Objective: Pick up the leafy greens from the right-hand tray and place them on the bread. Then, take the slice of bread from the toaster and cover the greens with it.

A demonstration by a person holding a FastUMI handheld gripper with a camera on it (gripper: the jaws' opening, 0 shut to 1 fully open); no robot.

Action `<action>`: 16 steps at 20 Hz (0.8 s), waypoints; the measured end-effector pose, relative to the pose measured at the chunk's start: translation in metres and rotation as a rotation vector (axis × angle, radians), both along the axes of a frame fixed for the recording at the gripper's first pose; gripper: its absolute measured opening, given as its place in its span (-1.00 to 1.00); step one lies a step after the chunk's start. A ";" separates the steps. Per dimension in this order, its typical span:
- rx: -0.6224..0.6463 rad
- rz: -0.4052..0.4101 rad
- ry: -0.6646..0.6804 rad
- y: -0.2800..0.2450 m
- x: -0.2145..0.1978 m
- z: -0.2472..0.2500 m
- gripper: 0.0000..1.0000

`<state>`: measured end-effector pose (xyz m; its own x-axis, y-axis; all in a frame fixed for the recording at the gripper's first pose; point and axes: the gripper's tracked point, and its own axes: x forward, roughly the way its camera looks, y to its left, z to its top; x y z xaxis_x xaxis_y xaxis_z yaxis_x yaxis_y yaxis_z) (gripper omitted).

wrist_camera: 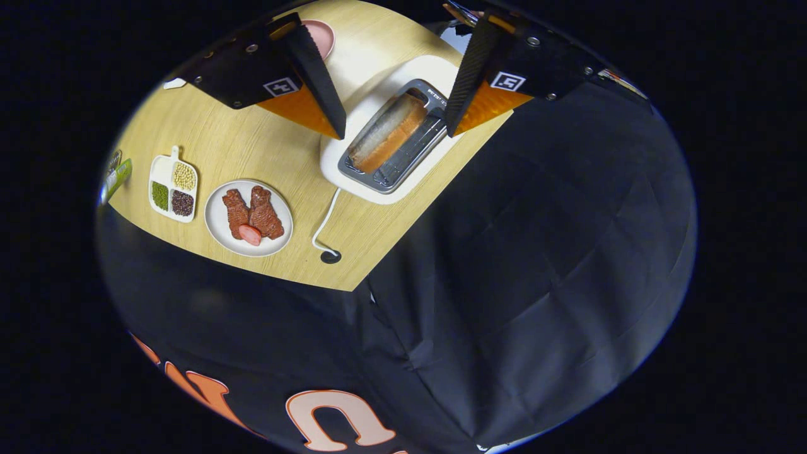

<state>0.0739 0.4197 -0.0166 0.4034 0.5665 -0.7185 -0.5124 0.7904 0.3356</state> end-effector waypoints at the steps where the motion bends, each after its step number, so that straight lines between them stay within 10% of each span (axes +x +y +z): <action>1: -0.006 -0.002 0.013 0.004 0.000 -0.003 0.84; 16: -0.070 0.004 0.181 0.013 -0.003 -0.036 -0.17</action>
<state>0.0706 0.4326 -0.0522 0.2623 0.5137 -0.8169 -0.4518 0.8134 0.3665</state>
